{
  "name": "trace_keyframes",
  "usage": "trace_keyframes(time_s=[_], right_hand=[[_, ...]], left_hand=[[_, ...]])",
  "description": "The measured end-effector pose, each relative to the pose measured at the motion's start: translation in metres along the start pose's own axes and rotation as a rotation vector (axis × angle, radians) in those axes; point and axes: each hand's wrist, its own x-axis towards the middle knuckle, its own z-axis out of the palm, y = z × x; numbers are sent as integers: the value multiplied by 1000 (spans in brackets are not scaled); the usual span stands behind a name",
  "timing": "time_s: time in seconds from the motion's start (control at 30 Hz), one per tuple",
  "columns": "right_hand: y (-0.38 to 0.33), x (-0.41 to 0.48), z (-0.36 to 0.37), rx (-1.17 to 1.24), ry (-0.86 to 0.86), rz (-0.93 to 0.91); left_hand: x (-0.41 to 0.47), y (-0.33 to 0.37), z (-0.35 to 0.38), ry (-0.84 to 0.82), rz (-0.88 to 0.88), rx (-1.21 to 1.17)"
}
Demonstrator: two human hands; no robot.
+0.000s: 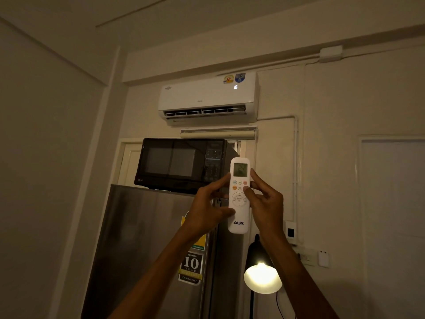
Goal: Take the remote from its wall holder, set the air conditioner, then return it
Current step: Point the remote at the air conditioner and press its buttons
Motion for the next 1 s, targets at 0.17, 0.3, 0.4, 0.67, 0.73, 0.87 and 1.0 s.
trace_keyframes(time_s=[0.17, 0.3, 0.4, 0.67, 0.73, 0.87, 1.0], right_hand=[[1, 0, -2, -5, -6, 0], [4, -1, -3, -11, -1, 3], [4, -1, -4, -11, 4, -1], [1, -2, -6, -10, -8, 0], [1, -2, -7, -4, -14, 3], [1, -3, -7, 17, -15, 7], [0, -3, -8, 31, -18, 6]], left_hand=[[0, 0, 2, 0, -6, 2], [-1, 0, 4, -6, -12, 3], [-2, 1, 5, -10, -15, -3], [-3, 2, 7, -11, -6, 28], [-3, 2, 7, -8, -8, 27], [-3, 3, 7, -12, -5, 27], [-4, 5, 6, -10, -7, 20]])
